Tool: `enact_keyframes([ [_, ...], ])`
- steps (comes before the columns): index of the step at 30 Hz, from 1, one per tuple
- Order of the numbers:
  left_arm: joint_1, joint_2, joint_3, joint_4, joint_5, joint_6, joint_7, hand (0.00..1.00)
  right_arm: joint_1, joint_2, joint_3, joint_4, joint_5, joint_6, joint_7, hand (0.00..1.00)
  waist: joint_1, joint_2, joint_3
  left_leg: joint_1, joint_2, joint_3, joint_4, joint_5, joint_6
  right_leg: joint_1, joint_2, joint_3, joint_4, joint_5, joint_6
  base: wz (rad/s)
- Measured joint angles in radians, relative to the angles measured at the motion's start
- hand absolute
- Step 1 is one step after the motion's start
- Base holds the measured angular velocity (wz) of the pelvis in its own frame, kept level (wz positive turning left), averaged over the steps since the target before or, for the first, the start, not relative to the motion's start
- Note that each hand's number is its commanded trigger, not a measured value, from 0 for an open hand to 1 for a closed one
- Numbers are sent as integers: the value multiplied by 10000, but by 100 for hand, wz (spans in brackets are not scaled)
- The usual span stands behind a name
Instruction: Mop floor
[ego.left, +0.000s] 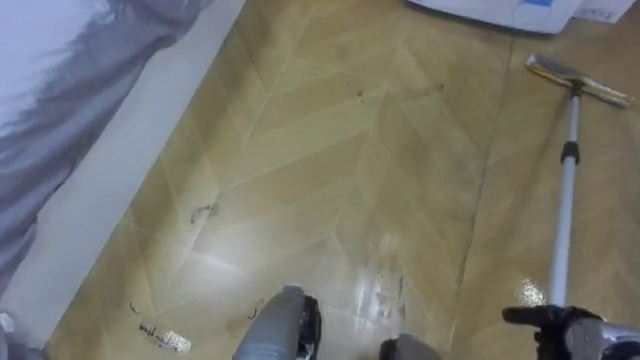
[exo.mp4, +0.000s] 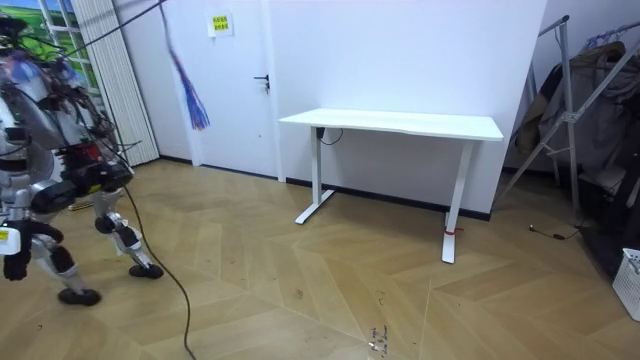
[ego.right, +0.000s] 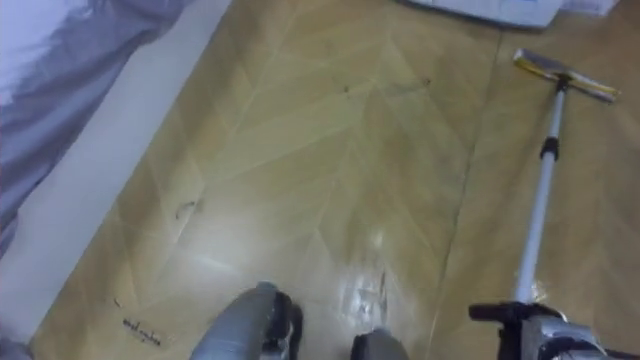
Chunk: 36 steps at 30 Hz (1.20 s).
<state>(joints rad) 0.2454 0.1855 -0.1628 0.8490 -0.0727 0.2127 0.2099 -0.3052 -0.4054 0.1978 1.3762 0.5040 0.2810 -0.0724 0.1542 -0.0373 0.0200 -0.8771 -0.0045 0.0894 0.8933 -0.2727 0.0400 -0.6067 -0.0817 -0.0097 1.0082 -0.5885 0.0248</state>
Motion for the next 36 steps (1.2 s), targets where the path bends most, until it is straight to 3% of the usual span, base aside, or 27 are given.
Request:
enact_keyframes([
  [1, -120, -7, -7, 91, 57, -7, -74, 0, 501, 4, 174, 1, -37, 11, 36, 100, -62, -51, -12, 362, -103, 254, -70, -117, 264, 459, -244, -1, -312, -54, 195, 36],
  [2, -192, -38, 4, 199, 138, -12, -88, 0, 771, 2, 183, 36, -90, -9, 42, 100, -68, -60, -12, 554, -128, 395, -66, -166, 414, 671, -331, 52, -357, -68, 218, 21],
  [3, -376, -97, 35, 399, 450, -4, -93, 0, 1275, -12, 273, 232, -222, -132, 92, 100, -102, -56, -23, 888, -342, 519, -39, -384, 878, 842, -490, 100, -39, 50, 288, 20],
  [4, -656, -105, 41, 391, 780, -30, -82, 0, 1799, -15, 429, 375, -406, -215, 89, 100, -219, -11, -13, 1114, -594, 545, -39, -624, 1082, 774, -682, 147, 543, 427, 360, 25],
  [5, -829, -119, 60, 404, 939, -90, -62, 0, 2014, 1, 481, 499, -516, -218, 52, 100, -254, 65, -33, 1171, -654, 538, -38, -689, 1213, 677, -716, 226, 826, 708, 383, 29],
  [6, -1102, -161, 141, 443, 1219, -250, 3, 0, 2349, 68, 480, 678, -850, -215, -49, 100, -325, 239, -103, 1228, -772, 457, -72, -848, 1334, 350, -692, 344, 1340, 1161, 451, 15],
  [8, -1444, -169, 248, 441, 1292, -403, 70, 0, 2632, 226, 474, 712, -963, -275, -231, 100, -482, 502, -69, 1331, -786, 394, -184, -1006, 1407, -343, -563, 357, 1827, 1202, 393, -4],
  [10, -1573, -179, 235, 421, 1273, -464, 170, 0, 2807, 488, 478, 706, -967, -433, -384, 100, -685, 620, -52, 1624, -803, 378, -553, -1050, 1413, -967, -355, 354, 1397, 1203, 384, -18],
  [13, -1483, -222, 202, 540, 1261, -450, 238, 0, 3035, 890, 442, 648, -965, -444, -579, 100, -936, 779, -78, 2329, -799, 308, -1245, -1095, 1335, -1338, 23, 237, -720, 1493, 152, -3],
  [15, -1424, -213, 121, 652, 1234, -243, 286, 0, 3169, 1149, 270, 605, -947, -443, -806, 100, -1080, 909, -71, 2645, -802, 40, -1330, -1228, 1178, -1303, 223, -96, -2253, 2477, -88, 30],
  [16, -1386, -240, 98, 796, 1225, -192, 311, 0, 3221, 1274, 49, 599, -973, -436, -879, 100, -1099, 920, -84, 2842, -813, -83, -1328, -1334, 1064, -1057, 331, -143, -2366, 3009, -179, 26],
  [20, -1313, -428, 102, 1117, 1180, -3, 395, 0, 2888, 1304, -76, 614, -932, -305, -913, 100, -940, 862, -26, 3543, -730, -242, -1373, -1542, 750, -400, 307, -501, -2230, 2697, -491, 5],
  [24, -1425, -436, 178, 1235, 1093, -33, 448, 0, 1385, 1068, -240, 706, -856, -81, -820, 100, -898, 569, 142, 4042, -598, -269, -1429, -1653, 556, 69, 325, -580, -2111, 2493, -765, 1],
  [27, -1529, -420, 370, 1235, 1131, -44, 473, 0, 164, 840, -433, 736, -800, -203, -560, 100, -876, 460, 100, 4208, -553, -461, -1714, -1441, 329, 268, 398, -735, -2470, 2723, -935, 5],
  [28, -1569, -365, 427, 1239, 1136, -44, 491, 0, -237, 766, -554, 755, -810, -202, -395, 100, -807, 396, 124, 4340, -472, -505, -1885, -1343, 253, 415, 501, -768, -2750, 2879, -999, 0],
  [30, -1542, -246, 444, 1258, 1235, 2, 491, 0, -541, 729, -693, 960, -822, -165, -154, 100, -655, 335, 89, 4611, -409, -572, -2363, -1104, 142, 748, 666, -819, -3347, 3178, -1091, -2],
  [33, -1422, -101, 483, 1405, 1234, 117, 536, 0, -40, 727, -558, 991, -940, -224, 239, 100, -617, 98, 94, 5476, -239, -592, -3574, -595, 28, 1686, 832, -963, -4587, 3634, -1172, 9],
  [35, -1283, -106, 503, 1477, 1235, 218, 535, 0, 423, 755, -548, 957, -1123, -325, 463, 100, -658, 110, 84, 6152, -121, -656, -4265, -392, -37, 2458, 1018, -1022, -5432, 3898, -1201, 0],
  [36, -1190, -103, 506, 1488, 1240, 217, 532, 0, 842, 760, -414, 912, -1124, -410, 610, 100, -654, 121, 38, 6588, -68, -660, -4644, -303, -70, 2915, 1111, -1043, -5859, 4010, -1233, 0],
])
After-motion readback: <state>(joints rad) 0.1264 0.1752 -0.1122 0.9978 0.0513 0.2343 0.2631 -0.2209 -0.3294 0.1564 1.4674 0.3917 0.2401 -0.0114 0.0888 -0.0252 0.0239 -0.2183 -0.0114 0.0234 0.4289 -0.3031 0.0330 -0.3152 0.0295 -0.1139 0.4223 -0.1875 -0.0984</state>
